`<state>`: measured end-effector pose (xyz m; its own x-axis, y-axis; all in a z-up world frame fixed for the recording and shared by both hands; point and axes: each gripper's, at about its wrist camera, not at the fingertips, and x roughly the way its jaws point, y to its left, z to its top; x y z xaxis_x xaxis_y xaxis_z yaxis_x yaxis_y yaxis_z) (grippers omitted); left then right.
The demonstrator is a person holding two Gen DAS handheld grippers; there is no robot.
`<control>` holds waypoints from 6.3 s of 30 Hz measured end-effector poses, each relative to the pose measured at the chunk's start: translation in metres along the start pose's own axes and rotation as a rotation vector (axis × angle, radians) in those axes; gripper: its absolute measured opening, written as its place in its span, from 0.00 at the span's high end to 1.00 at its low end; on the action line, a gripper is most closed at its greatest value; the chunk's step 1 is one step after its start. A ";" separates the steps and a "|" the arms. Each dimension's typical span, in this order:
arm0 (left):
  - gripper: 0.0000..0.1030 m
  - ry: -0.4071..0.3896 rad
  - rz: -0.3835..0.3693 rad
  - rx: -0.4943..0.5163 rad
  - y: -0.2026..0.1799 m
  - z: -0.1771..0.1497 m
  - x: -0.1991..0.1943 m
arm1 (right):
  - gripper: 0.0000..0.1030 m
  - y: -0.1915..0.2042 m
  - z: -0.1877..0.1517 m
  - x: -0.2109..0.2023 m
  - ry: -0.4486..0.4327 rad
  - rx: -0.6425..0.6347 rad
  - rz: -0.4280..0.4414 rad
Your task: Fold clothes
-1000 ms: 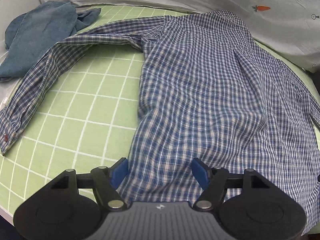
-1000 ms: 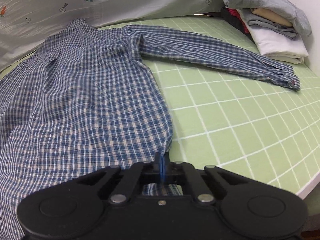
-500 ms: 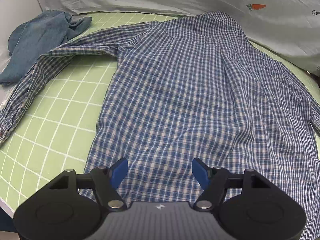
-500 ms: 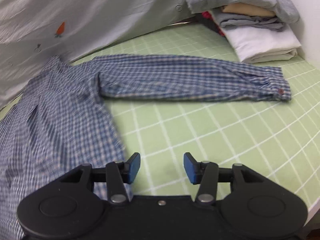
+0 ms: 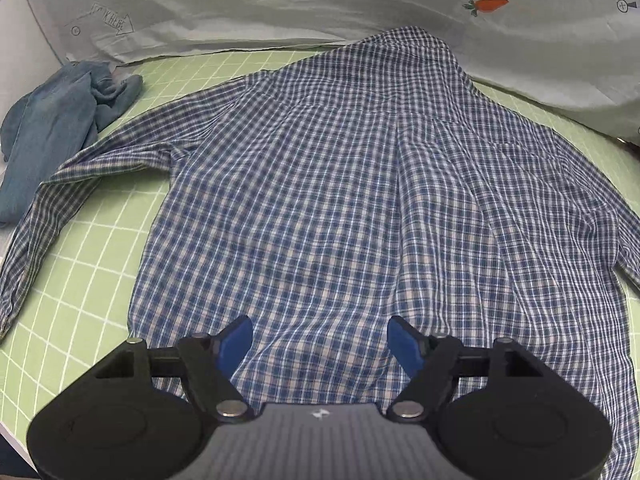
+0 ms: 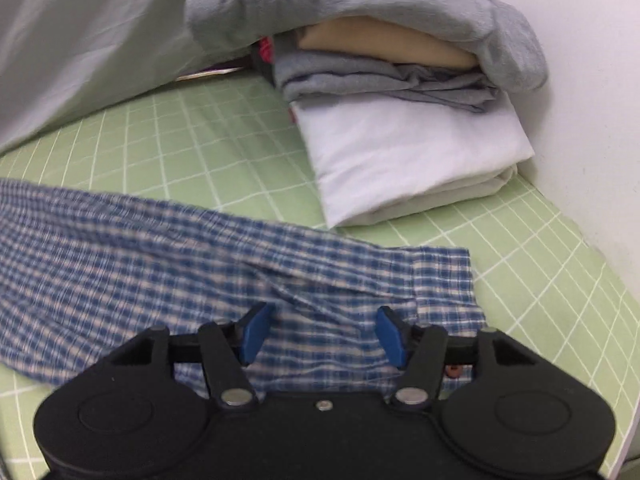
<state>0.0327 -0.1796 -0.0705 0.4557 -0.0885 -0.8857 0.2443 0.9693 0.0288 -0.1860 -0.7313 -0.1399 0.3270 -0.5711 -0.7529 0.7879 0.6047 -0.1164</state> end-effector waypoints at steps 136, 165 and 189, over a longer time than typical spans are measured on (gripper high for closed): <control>0.32 -0.168 0.074 -0.215 0.208 -0.054 -0.058 | 0.97 0.130 -0.162 -0.176 0.092 -0.144 0.181; 0.13 -0.025 0.194 -0.326 0.439 -0.009 0.044 | 0.02 0.296 -0.190 -0.238 0.117 -0.178 0.088; 0.90 -0.138 0.108 -0.221 0.413 0.002 0.023 | 0.02 0.296 -0.182 -0.240 0.094 -0.157 0.091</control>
<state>0.1458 0.2178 -0.0775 0.5852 0.0023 -0.8109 0.0024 1.0000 0.0045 -0.1268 -0.3144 -0.1119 0.3371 -0.4607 -0.8210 0.6643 0.7344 -0.1393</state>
